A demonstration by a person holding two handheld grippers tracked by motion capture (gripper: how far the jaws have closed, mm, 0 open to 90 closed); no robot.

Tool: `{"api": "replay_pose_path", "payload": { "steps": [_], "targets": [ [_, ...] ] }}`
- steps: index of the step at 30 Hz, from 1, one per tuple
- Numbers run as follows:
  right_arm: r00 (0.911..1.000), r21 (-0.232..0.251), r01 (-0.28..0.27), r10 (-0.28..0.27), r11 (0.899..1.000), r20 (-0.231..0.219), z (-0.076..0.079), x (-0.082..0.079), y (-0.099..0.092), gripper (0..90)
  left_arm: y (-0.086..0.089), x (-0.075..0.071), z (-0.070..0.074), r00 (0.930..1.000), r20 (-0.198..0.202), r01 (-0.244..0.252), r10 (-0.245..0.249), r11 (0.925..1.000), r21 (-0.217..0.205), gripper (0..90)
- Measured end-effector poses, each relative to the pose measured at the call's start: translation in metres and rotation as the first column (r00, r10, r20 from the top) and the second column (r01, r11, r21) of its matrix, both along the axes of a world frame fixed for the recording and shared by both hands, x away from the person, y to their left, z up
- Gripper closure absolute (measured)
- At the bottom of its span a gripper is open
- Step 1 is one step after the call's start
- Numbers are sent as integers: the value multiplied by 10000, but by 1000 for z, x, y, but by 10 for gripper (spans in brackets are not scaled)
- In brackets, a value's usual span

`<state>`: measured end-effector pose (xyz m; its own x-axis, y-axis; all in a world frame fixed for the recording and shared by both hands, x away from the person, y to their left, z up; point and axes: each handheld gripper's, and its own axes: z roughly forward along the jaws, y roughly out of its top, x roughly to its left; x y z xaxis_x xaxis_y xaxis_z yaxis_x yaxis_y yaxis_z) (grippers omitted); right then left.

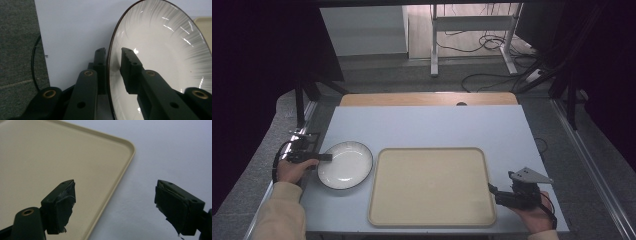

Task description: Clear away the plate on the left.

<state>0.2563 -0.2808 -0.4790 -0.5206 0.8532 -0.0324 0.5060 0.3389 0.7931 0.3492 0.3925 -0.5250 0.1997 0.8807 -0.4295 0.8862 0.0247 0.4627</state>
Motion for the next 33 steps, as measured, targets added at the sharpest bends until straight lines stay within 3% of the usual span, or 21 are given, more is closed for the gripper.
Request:
{"api": "replay_pose_path", "payload": {
  "steps": [10, 22, 28, 33],
  "targets": [
    [10000, 1, -10, 10, 10000, 79, 1, 0, -1, 174, 0, -9, 16, 9987, 484, -129, 147, 9993, -363, 833],
    [9998, -1, 136, -136, 9999, 159, 2, -1, -2, 172, -12, -16, 29, 9928, 1169, -290, 274, 9995, 117, 845],
    [9996, -3, 211, -211, 9998, 202, 2, -1, -3, 172, -18, -20, 37, 9884, 1497, -324, 236, 9979, 565, 846],
    [9996, -25, 187, -186, 9998, 235, 3, -1, -3, 171, -17, -21, 39, 9878, 1539, -318, 242, 9984, 469, 844]
  ]
}}
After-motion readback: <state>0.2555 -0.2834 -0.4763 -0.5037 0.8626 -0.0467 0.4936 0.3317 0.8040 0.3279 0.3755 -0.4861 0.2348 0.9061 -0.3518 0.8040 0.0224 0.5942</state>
